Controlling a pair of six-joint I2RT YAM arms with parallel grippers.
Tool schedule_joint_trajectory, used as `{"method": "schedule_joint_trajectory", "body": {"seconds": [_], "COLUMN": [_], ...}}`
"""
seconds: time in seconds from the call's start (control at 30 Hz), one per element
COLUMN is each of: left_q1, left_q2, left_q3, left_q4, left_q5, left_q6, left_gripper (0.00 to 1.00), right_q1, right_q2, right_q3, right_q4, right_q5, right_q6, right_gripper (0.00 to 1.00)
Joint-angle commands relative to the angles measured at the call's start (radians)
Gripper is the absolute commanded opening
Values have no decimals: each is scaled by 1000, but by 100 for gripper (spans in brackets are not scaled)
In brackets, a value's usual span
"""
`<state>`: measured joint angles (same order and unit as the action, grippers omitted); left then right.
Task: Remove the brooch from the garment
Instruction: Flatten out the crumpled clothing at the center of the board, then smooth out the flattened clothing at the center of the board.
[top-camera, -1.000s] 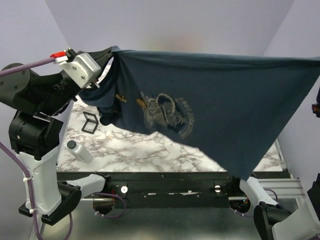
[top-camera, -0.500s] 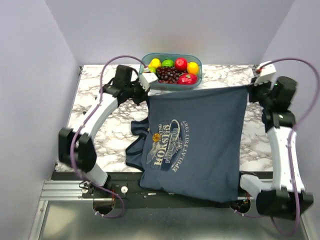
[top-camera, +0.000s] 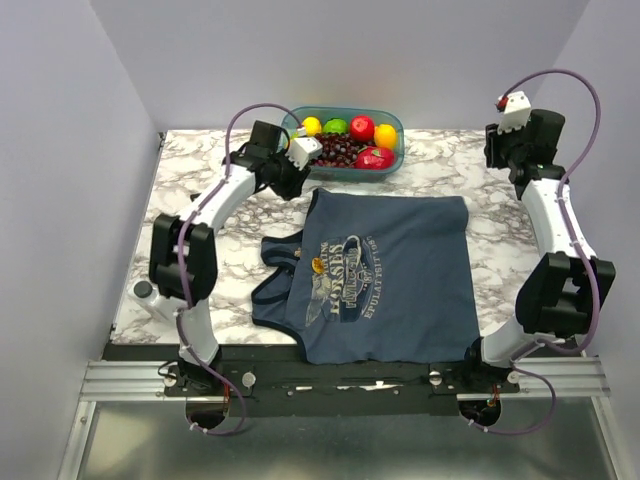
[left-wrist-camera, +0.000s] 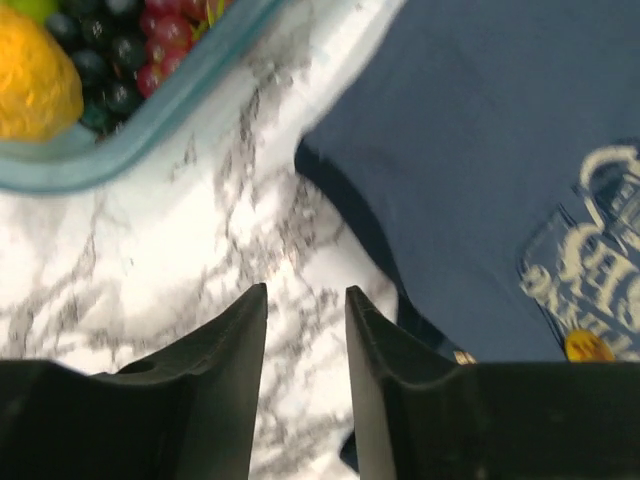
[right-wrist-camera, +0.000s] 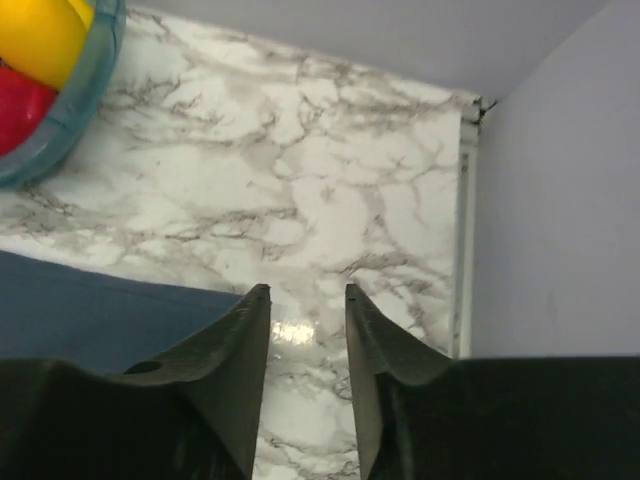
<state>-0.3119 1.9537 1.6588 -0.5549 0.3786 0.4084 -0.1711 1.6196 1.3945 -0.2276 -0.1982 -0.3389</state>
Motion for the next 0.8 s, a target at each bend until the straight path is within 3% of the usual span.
{"method": "schedule_joint_trajectory", "body": {"seconds": [0.0,0.1,0.2,0.43,0.57,0.77], "left_q1": [22,23,27,27,28,36], "left_q2": [-253,-324,-306,-151,-55,16], "left_q3": [-189,-318,-364,-320,-239,-248], "left_q4": [21,-32,-132,-158,-190,-192], "left_q5": [-20,-38,-30,-20,-49,-122], "left_q6": [-26,4,18,17,29,99], "left_gripper": [50,51,47,42,39,38], "right_q1": [27,53,88,197,243,260], "right_q2": [-90,-104,-89,12,112,284], "right_q3": [-20,-66,-133,-181,-115,61], "right_q4": [-31,-227,-389,-464,-483,-526], "right_q5": [-64,-232,-282,-172,-66,9], "right_q6": [-113,-291,-438,-587,-620,-624], "right_gripper": [47,48,45,41,39,36]}}
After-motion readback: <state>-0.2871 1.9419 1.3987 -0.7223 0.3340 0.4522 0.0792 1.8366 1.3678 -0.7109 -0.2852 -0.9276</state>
